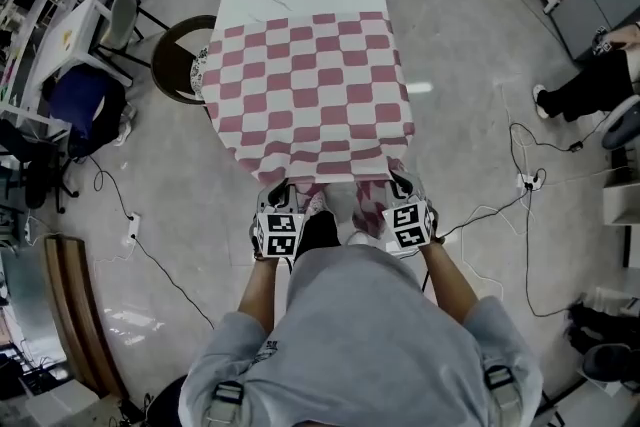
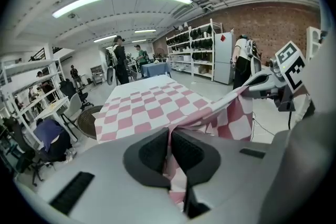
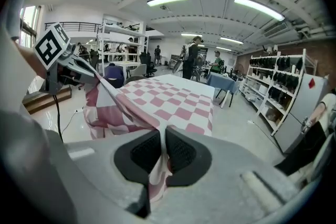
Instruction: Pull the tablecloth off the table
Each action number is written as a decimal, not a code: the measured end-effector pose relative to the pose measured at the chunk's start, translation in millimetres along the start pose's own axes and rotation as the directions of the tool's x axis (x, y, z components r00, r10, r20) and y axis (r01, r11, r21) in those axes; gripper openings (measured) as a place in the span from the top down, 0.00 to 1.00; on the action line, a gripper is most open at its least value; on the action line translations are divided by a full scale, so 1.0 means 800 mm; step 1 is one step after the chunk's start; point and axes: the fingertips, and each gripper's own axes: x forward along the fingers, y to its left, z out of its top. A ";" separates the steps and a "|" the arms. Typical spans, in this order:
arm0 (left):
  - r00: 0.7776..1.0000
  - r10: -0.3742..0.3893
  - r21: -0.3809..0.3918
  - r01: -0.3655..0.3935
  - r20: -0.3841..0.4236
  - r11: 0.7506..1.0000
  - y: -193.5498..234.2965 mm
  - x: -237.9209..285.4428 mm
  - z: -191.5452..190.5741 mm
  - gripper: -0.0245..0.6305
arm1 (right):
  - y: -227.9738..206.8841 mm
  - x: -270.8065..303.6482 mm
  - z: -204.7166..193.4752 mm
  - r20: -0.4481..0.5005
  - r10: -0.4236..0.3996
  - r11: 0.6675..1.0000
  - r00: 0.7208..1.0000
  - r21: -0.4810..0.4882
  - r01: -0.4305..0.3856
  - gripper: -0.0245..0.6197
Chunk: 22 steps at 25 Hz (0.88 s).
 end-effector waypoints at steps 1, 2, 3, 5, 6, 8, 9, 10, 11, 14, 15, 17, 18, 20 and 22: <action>1.000 0.000 -0.010 0.000 0.013 1.000 0.000 -0.009 0.003 0.95 | 0.002 -0.009 0.006 0.025 -0.002 1.000 1.000 0.011 0.001 0.94; 1.000 -0.001 -0.023 0.001 0.029 1.000 0.000 -0.018 0.007 0.95 | 0.004 -0.017 0.011 0.048 -0.005 1.000 0.999 0.023 0.004 0.94; 0.999 -0.001 -0.037 0.002 0.047 0.999 0.001 -0.028 0.011 0.94 | 0.006 -0.026 0.017 0.071 -0.011 0.999 0.997 0.036 0.009 0.94; 0.996 0.005 -0.060 0.000 0.088 0.998 0.002 -0.047 0.024 0.94 | 0.008 -0.047 0.032 0.109 -0.028 0.998 0.994 0.067 0.021 0.94; 0.994 0.010 -0.068 -0.003 0.106 0.998 0.003 -0.057 0.032 0.95 | 0.009 -0.057 0.040 0.128 -0.037 0.996 0.991 0.081 0.027 0.94; 0.989 0.021 -0.080 -0.009 0.146 0.997 0.009 -0.077 0.050 0.95 | 0.011 -0.076 0.059 0.173 -0.051 0.994 0.984 0.103 0.034 0.94; 0.985 0.026 -0.085 -0.012 0.170 0.996 0.014 -0.088 0.059 0.95 | 0.014 -0.086 0.071 0.198 -0.057 0.993 0.979 0.112 0.035 0.94; 0.980 0.031 -0.091 -0.014 0.195 0.996 0.019 -0.099 0.068 0.95 | 0.016 -0.094 0.083 0.223 -0.061 0.992 0.973 0.121 0.035 0.94; 0.975 0.034 -0.098 -0.013 0.218 0.995 0.023 -0.110 0.077 0.95 | 0.018 -0.103 0.096 0.250 -0.064 0.991 0.966 0.130 0.032 0.94; 0.959 0.033 -0.121 0.001 0.280 0.993 0.032 -0.144 0.100 0.95 | 0.020 -0.132 0.131 0.326 -0.074 0.988 0.943 0.149 0.026 0.94; 0.954 0.033 -0.125 0.005 0.298 0.992 0.033 -0.155 0.108 0.95 | 0.020 -0.142 0.140 0.346 -0.078 0.988 0.935 0.152 0.026 0.94; 0.944 0.030 -0.129 0.014 0.329 0.992 0.034 -0.176 0.122 0.95 | 0.019 -0.161 0.159 0.391 -0.090 0.986 0.916 0.163 0.028 0.94; 0.938 0.026 -0.130 0.021 0.345 0.991 0.036 -0.186 0.129 0.95 | 0.019 -0.170 0.170 0.415 -0.100 0.985 0.904 0.172 0.029 0.94; 0.925 0.018 -0.137 0.037 0.379 0.990 0.045 -0.209 0.142 0.95 | 0.025 -0.189 0.194 0.463 -0.115 0.981 0.879 0.190 0.028 0.94; 0.908 0.017 -0.153 0.051 0.418 0.987 0.055 -0.232 0.156 0.95 | 0.032 -0.206 0.219 0.510 -0.119 0.982 0.852 0.187 0.026 0.94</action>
